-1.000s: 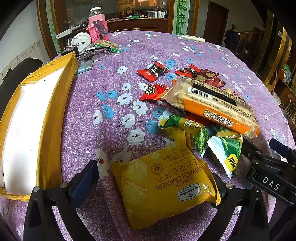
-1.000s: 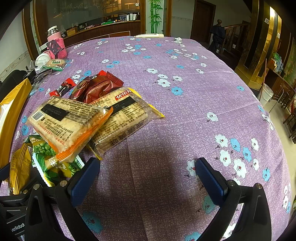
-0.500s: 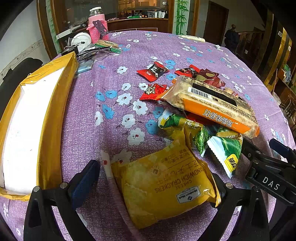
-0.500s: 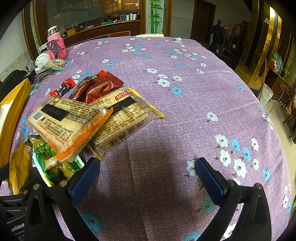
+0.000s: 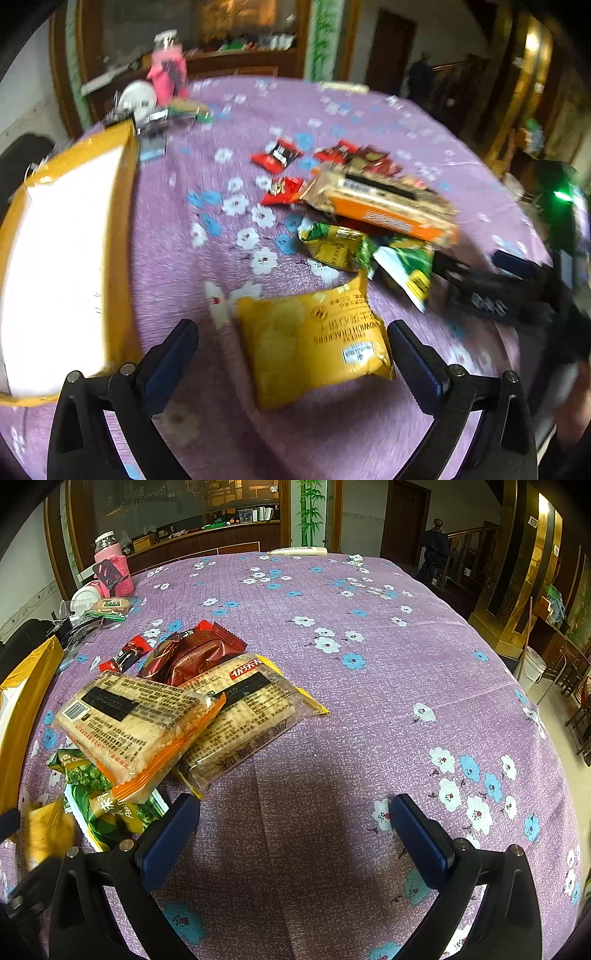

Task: Organize snacks
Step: 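Grasp the yellow cheese sandwich crackers pack with the left gripper, then grasp the green snack pack with the right gripper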

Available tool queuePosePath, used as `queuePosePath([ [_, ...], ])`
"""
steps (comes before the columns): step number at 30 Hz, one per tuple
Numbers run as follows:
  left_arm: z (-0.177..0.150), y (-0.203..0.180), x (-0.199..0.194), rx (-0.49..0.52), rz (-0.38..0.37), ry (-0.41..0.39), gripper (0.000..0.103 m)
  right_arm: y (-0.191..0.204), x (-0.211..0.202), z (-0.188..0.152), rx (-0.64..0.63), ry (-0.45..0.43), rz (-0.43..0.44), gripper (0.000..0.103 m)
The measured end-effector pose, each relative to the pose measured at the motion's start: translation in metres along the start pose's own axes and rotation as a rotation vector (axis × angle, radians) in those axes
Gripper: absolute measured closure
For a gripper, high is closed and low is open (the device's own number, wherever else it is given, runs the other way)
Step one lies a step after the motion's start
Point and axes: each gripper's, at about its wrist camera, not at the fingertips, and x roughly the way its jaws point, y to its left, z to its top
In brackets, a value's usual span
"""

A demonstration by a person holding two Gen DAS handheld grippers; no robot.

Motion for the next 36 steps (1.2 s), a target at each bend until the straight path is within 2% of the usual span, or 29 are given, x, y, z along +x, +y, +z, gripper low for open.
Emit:
queuePosePath([
  [3, -0.011, 0.009, -0.018, 0.04, -0.046, -0.064, 0.001, 0.0, 0.0, 0.0, 0.0, 0.0, 0.0, 0.0],
  [5, -0.017, 0.014, -0.021, 0.051, -0.049, -0.084, 0.001, 0.0, 0.0, 0.0, 0.0, 0.0, 0.0, 0.0],
  [7, -0.02, 0.016, -0.021, 0.057, -0.081, -0.072, 0.01, 0.0, 0.001, 0.0, 0.001, 0.0, 0.0, 0.0],
  [11, -0.02, 0.013, -0.027, 0.078, -0.137, -0.092, 0.017, -0.001, 0.0, -0.001, -0.015, 0.007, 0.012, 0.0],
  [15, -0.02, 0.01, -0.034, 0.107, -0.158, -0.104, 0.017, -0.003, -0.005, -0.006, -0.109, 0.045, 0.102, 0.0],
  [17, -0.019, 0.007, -0.034, 0.129, -0.154, -0.101, 0.017, -0.009, -0.018, -0.011, -0.107, 0.028, 0.192, 0.0],
  [19, -0.018, 0.004, -0.03, 0.132, -0.14, -0.086, 0.017, -0.012, -0.031, -0.015, -0.128, 0.003, 0.236, 0.0],
  [25, -0.011, -0.011, -0.009, 0.167, -0.1, -0.032, 0.017, -0.018, -0.052, -0.025, -0.134, -0.039, 0.302, 0.0],
  [27, -0.009, -0.015, -0.004, 0.18, -0.079, -0.029, 0.019, -0.016, -0.056, -0.026, -0.147, -0.04, 0.334, 0.003],
  [28, -0.008, -0.016, 0.0, 0.188, -0.056, -0.015, 0.031, -0.015, -0.058, -0.027, -0.153, -0.04, 0.345, 0.008],
  [32, -0.006, -0.011, 0.002, 0.174, -0.048, -0.02, 0.033, 0.003, -0.064, -0.025, -0.199, -0.027, 0.396, 0.028],
  [34, -0.007, -0.009, 0.0, 0.163, -0.06, -0.036, 0.038, 0.017, -0.066, -0.023, -0.238, -0.023, 0.411, 0.031],
  [36, -0.008, -0.006, -0.005, 0.153, -0.083, -0.06, 0.038, 0.031, -0.066, -0.022, -0.27, -0.018, 0.424, 0.031],
])
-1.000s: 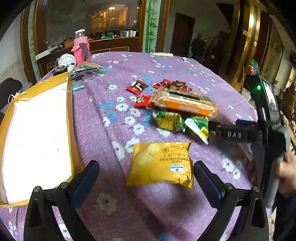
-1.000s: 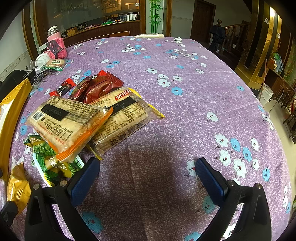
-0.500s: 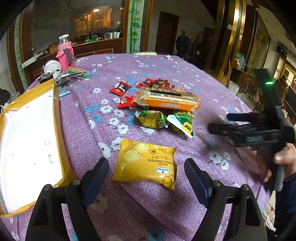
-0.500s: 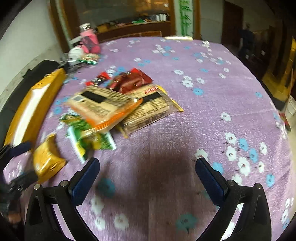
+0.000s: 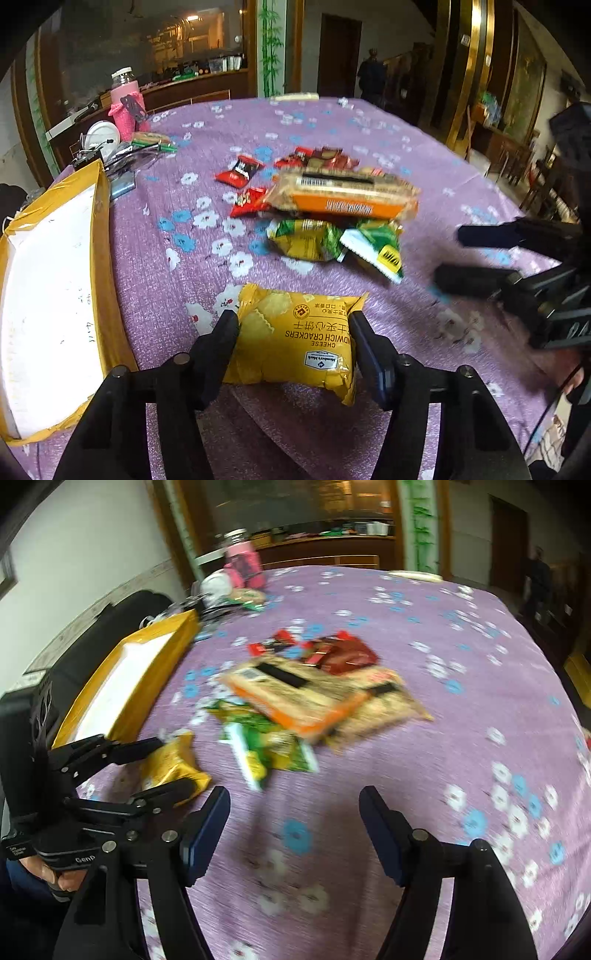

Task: Organize snacks
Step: 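Grasp the green snack pack with the right gripper, then lift the yellow pack with the left gripper while the right gripper carries the green pack toward the tray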

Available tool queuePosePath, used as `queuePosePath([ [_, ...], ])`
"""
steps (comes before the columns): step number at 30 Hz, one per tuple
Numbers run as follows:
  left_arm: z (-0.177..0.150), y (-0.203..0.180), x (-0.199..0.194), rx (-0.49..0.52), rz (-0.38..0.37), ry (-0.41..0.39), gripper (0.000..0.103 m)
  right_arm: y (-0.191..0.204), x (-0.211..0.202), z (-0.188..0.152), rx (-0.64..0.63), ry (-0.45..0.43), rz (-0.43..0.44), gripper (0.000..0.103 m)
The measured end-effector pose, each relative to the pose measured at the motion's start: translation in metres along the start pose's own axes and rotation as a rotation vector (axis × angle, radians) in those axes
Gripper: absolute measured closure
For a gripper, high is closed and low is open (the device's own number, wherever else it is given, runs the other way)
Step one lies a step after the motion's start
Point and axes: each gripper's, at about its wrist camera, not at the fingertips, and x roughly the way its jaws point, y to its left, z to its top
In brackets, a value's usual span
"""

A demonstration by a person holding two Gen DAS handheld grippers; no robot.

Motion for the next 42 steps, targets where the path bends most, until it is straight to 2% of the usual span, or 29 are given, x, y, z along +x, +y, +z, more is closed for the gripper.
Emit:
queuePosePath([
  [3, 0.0, 0.001, -0.001, -0.007, 0.008, -0.003, 0.039, 0.018, 0.015, 0.012, -0.065, 0.017, -0.01, 0.031],
  [9, 0.0, -0.002, 0.001, 0.005, 0.027, 0.007, 0.038, 0.004, 0.052, 0.026, -0.055, 0.048, -0.053, 0.033],
  [11, 0.0, -0.002, 0.002, 0.006, 0.026, 0.01, 0.038, -0.003, 0.057, 0.023, -0.025, 0.061, -0.004, 0.052],
  [12, 0.0, -0.002, 0.002, 0.007, 0.025, 0.01, 0.038, -0.002, 0.054, 0.021, -0.03, 0.035, -0.013, 0.054],
  [13, 0.0, -0.002, 0.002, 0.007, 0.025, 0.01, 0.038, 0.0, 0.055, 0.02, -0.046, 0.029, -0.014, 0.061],
  [15, 0.0, -0.002, 0.002, 0.003, 0.025, 0.006, 0.039, 0.002, 0.051, 0.018, -0.05, 0.002, -0.01, 0.065],
  [19, 0.0, 0.0, -0.001, -0.01, 0.029, -0.014, 0.041, 0.0, 0.045, 0.016, -0.037, -0.025, 0.029, 0.065],
  [24, 0.001, 0.001, -0.004, -0.019, 0.027, -0.035, 0.041, 0.004, 0.026, 0.015, -0.053, -0.104, 0.096, 0.066],
  [28, 0.002, 0.002, -0.001, -0.027, 0.039, -0.018, 0.041, 0.005, 0.024, 0.016, -0.048, -0.11, 0.1, 0.066],
  [42, 0.001, 0.002, -0.005, -0.033, 0.046, -0.037, 0.041, -0.001, 0.013, 0.022, -0.017, -0.177, 0.123, 0.066],
])
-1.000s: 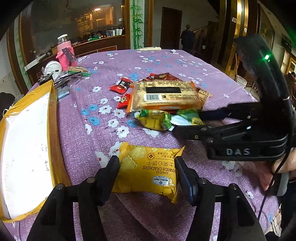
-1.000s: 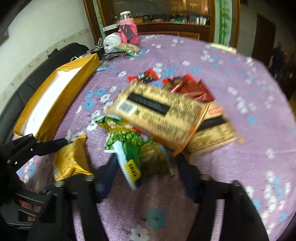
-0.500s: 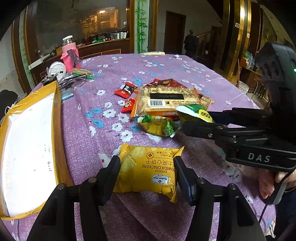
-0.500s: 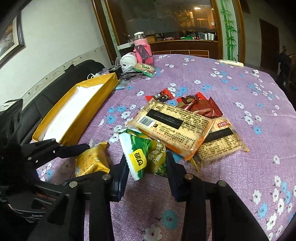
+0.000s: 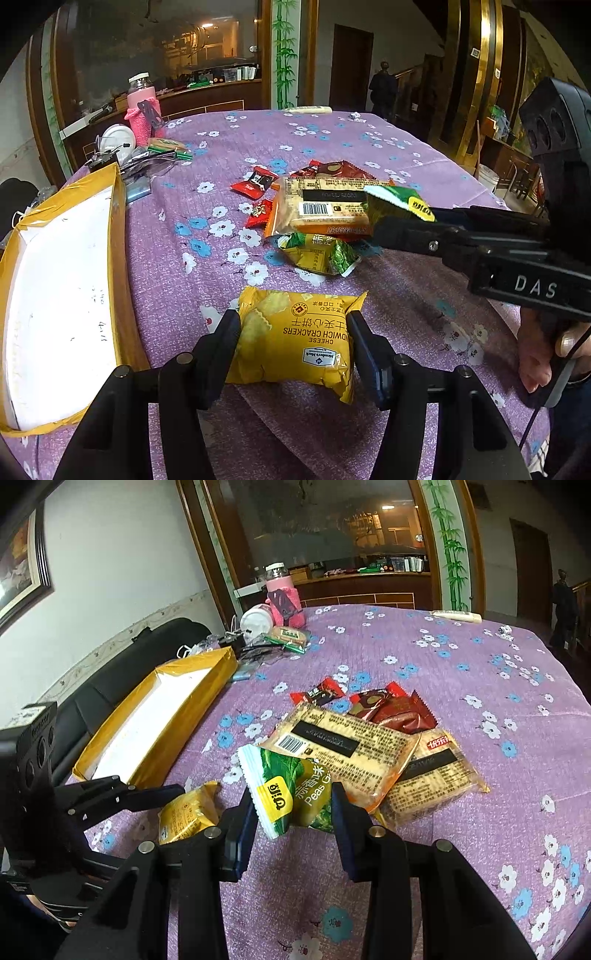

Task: Organize snacks
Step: 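Lift the yellow pack with the left gripper while the right gripper carries the green pack toward the tray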

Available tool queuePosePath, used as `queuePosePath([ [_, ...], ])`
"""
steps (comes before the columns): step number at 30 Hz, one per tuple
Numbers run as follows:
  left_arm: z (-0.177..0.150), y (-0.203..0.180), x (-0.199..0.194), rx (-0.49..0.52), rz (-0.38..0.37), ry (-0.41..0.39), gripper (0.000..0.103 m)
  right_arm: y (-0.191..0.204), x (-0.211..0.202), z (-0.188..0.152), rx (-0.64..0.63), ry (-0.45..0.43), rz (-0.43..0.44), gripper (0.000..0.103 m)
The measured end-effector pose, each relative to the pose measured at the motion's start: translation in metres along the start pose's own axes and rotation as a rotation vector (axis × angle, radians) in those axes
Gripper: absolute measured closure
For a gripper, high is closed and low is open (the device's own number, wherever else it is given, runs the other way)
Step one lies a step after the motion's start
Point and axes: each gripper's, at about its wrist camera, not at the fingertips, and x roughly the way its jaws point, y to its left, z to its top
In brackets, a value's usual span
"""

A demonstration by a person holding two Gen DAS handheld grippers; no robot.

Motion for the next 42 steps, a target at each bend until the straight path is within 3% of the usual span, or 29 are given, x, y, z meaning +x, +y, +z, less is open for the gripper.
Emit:
queuePosePath([
  [11, 0.0, 0.002, 0.002, -0.02, 0.035, 0.011, 0.041, -0.012, 0.004, 0.004, 0.043, -0.004, -0.016, 0.066],
  [19, 0.007, 0.002, 0.006, -0.023, -0.005, 0.018, 0.041, -0.012, 0.002, 0.006, 0.044, -0.017, -0.021, 0.066],
  [42, 0.017, 0.029, -0.022, -0.092, 0.011, -0.061, 0.041, -0.009, 0.002, 0.003, 0.02, -0.026, -0.023, 0.066],
])
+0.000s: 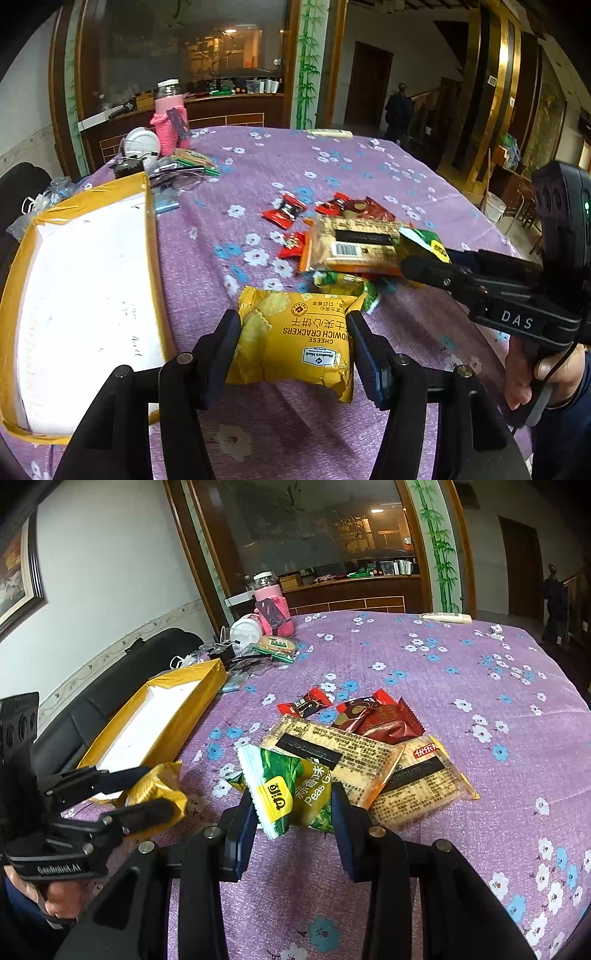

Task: Organize snacks
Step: 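Lift the yellow pack with the left gripper while the right gripper carries the green pack toward the tray, then lower the yellow pack into the tray and open the left gripper while the right gripper releases the green pack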

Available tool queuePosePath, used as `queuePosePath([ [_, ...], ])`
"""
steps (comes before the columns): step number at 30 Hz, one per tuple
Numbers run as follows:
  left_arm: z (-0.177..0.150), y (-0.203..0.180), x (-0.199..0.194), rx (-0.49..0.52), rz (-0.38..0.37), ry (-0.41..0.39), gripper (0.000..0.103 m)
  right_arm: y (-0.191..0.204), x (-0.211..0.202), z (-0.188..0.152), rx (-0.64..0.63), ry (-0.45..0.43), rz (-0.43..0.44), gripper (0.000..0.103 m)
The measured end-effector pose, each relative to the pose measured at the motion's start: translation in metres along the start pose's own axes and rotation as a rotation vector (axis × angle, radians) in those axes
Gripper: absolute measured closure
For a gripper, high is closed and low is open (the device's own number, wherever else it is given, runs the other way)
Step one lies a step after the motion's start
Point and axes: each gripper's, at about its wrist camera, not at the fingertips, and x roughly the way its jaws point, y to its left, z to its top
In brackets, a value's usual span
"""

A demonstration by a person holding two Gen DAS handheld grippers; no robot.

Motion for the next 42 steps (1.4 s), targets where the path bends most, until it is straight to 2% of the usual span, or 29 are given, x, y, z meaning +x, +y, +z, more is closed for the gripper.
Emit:
queuePosePath([
  [19, 0.0, 0.035, -0.025, -0.073, 0.005, -0.064, 0.041, 0.0, 0.003, -0.001, -0.006, 0.003, -0.039, 0.066],
  [24, -0.003, 0.048, -0.036, -0.087, 0.018, -0.085, 0.041, -0.001, 0.003, 0.0, 0.026, 0.008, -0.05, 0.066],
  [29, -0.004, 0.064, -0.049, -0.106, 0.039, -0.112, 0.041, 0.016, -0.003, 0.004, 0.03, 0.009, -0.057, 0.066],
  [36, -0.007, 0.091, -0.055, -0.155, 0.067, -0.126, 0.041, 0.064, -0.005, 0.012, -0.039, 0.026, 0.013, 0.066],
  [42, -0.006, 0.117, -0.061, -0.191, 0.117, -0.139, 0.041, 0.086, 0.002, 0.025, -0.04, 0.07, 0.09, 0.066],
])
